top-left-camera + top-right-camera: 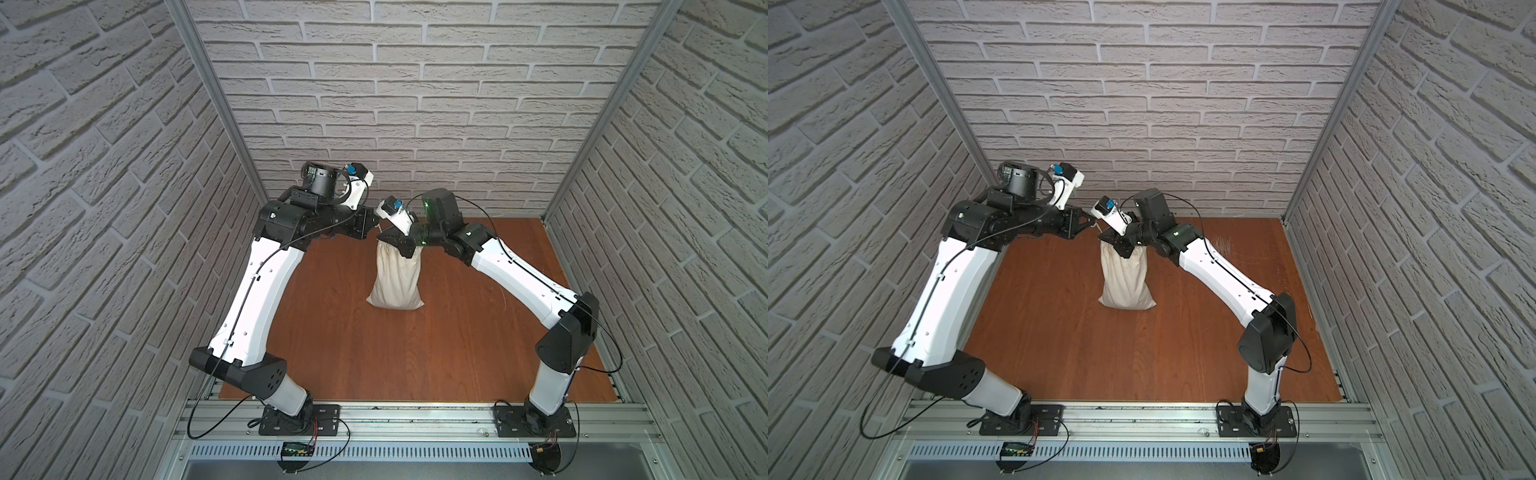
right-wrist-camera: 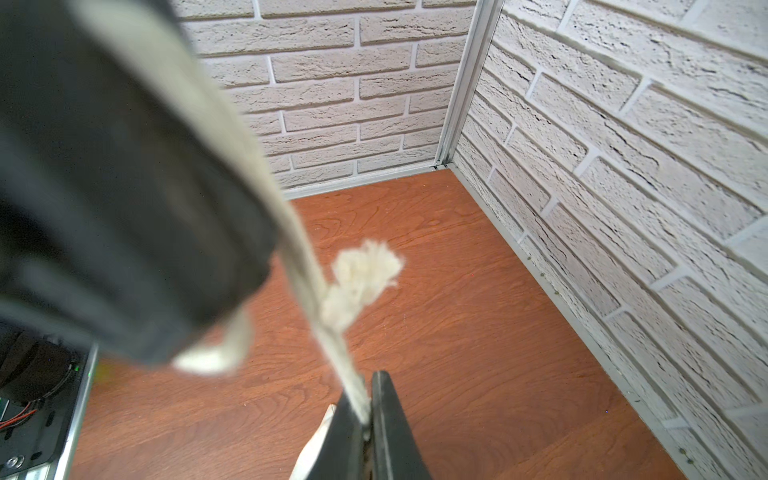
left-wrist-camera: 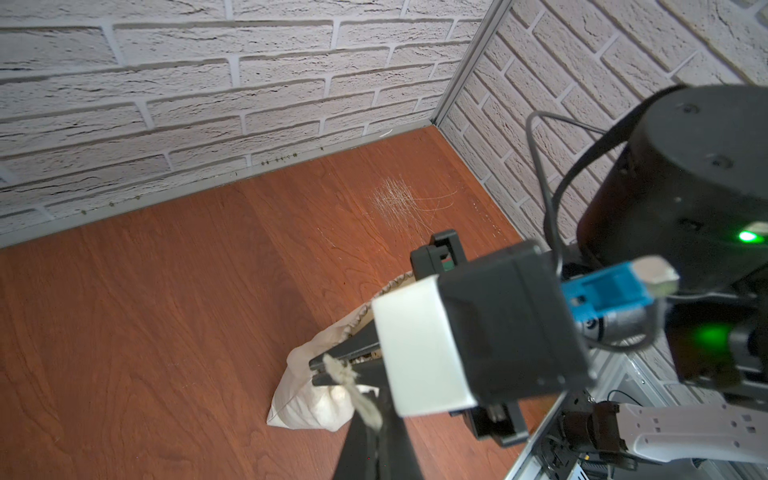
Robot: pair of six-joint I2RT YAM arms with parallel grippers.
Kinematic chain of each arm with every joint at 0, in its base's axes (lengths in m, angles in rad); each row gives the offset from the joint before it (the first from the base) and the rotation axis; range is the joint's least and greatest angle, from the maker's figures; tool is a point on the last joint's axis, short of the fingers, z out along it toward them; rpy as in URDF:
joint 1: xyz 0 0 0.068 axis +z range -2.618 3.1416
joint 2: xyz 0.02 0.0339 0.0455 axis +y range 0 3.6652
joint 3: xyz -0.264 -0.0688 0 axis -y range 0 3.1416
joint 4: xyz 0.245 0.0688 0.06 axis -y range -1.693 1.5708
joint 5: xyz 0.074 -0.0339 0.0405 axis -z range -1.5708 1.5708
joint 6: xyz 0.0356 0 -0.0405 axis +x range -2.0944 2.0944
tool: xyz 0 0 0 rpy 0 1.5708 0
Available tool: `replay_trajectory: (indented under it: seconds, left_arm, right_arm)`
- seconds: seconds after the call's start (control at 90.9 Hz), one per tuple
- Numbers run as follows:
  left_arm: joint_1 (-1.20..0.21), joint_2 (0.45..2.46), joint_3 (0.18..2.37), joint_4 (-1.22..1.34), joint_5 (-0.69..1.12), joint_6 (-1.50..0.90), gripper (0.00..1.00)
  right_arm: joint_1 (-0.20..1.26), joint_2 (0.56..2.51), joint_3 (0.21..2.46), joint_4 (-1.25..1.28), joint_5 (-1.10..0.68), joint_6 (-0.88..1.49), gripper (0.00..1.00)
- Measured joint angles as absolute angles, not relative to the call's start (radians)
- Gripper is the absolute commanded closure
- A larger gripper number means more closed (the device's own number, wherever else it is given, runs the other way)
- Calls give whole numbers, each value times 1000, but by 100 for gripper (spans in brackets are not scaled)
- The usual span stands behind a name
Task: Close the soil bag
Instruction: Frap the soil bag at the center of the board.
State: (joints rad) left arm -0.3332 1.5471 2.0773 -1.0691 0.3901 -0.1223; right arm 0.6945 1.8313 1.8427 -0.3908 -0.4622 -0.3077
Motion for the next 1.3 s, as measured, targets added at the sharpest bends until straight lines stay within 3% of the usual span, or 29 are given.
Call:
replay_trajectory:
  seconds: [1.298]
  left_arm:
    - [-247, 1508, 2073, -1038, 386, -173, 100]
  right_arm:
    - [709, 1977, 2075, -583, -403, -425, 90]
